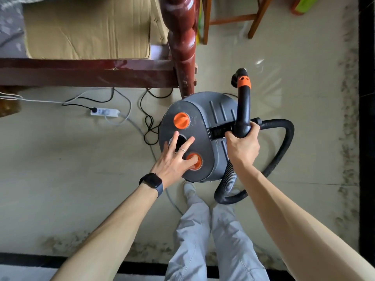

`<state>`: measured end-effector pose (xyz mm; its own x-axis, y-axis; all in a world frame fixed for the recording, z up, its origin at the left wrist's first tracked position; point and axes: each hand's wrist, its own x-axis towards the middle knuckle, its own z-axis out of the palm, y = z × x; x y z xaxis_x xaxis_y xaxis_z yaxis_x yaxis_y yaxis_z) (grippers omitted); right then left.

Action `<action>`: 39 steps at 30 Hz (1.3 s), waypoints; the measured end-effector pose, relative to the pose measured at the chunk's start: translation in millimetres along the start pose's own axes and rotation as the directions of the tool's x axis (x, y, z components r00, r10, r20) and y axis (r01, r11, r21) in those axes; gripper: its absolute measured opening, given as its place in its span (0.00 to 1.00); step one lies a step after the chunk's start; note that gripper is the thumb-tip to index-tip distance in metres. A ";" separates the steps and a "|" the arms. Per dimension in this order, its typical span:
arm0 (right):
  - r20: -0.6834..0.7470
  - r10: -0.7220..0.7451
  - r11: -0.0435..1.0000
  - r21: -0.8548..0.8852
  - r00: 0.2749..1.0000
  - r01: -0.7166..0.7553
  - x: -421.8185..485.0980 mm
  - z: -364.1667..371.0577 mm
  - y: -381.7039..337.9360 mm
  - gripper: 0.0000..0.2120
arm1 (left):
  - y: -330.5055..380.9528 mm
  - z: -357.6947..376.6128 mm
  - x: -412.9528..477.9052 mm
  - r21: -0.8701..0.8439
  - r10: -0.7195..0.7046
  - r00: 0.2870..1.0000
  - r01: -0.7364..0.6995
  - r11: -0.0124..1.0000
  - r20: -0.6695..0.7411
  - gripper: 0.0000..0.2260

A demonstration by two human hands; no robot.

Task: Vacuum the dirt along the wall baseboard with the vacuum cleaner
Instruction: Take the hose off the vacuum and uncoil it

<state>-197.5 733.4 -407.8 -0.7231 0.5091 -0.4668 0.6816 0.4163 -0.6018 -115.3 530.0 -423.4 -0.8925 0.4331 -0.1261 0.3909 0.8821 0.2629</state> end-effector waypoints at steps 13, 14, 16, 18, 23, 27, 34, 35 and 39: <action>0.008 -0.032 0.999 -0.009 0.999 0.032 -2.9 -3.1 0.9 0.23 | -11.8 -19.0 8.7 0.071 0.101 0.994 -0.098 0.993 -0.051 0.05; 0.007 -0.038 0.999 -0.007 0.999 0.038 -3.0 -2.8 1.3 0.23 | -16.4 -18.5 13.3 -0.015 0.016 0.997 -0.017 1.000 -0.070 0.12; 0.008 -0.044 0.999 -0.001 0.999 0.044 -3.0 -2.4 1.4 0.24 | -25.6 -22.9 28.3 -0.179 -0.249 0.961 0.225 0.958 -0.123 0.19; 0.008 -0.045 0.999 -0.003 0.999 0.045 -2.3 -2.2 0.8 0.24 | -35.2 -28.6 47.8 -0.336 -0.464 0.873 0.396 0.854 -0.152 0.21; 0.022 -0.049 0.999 -0.014 0.999 0.049 -0.8 -2.8 0.9 0.24 | -41.5 -34.5 70.3 -0.295 -0.498 0.867 0.474 0.830 -0.005 0.10; 0.030 -0.054 0.998 -0.005 0.998 0.055 0.8 -2.4 3.1 0.23 | -44.3 -40.6 69.8 -0.073 -0.274 0.962 0.273 0.959 -0.001 0.18; 0.038 -0.059 0.998 -0.003 0.998 0.059 4.5 -0.6 7.2 0.24 | -62.6 -60.1 74.9 0.131 -0.019 0.995 0.006 0.991 0.103 0.16; 0.039 -0.061 0.998 -0.003 0.997 0.062 4.9 -0.3 7.7 0.24 | -59.6 -61.5 74.6 0.136 -0.027 0.993 0.010 0.991 0.118 0.16; 0.040 -0.076 0.997 0.005 0.996 0.075 6.2 0.1 9.0 0.24 | -48.3 -60.9 73.1 0.088 -0.089 0.990 0.079 0.993 0.108 0.17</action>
<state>-195.9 740.2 -416.2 -0.7766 0.4452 -0.4458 0.6244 0.4497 -0.6386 -213.2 507.8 -387.0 -0.8941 0.3708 -0.2514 0.3373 0.9265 0.1669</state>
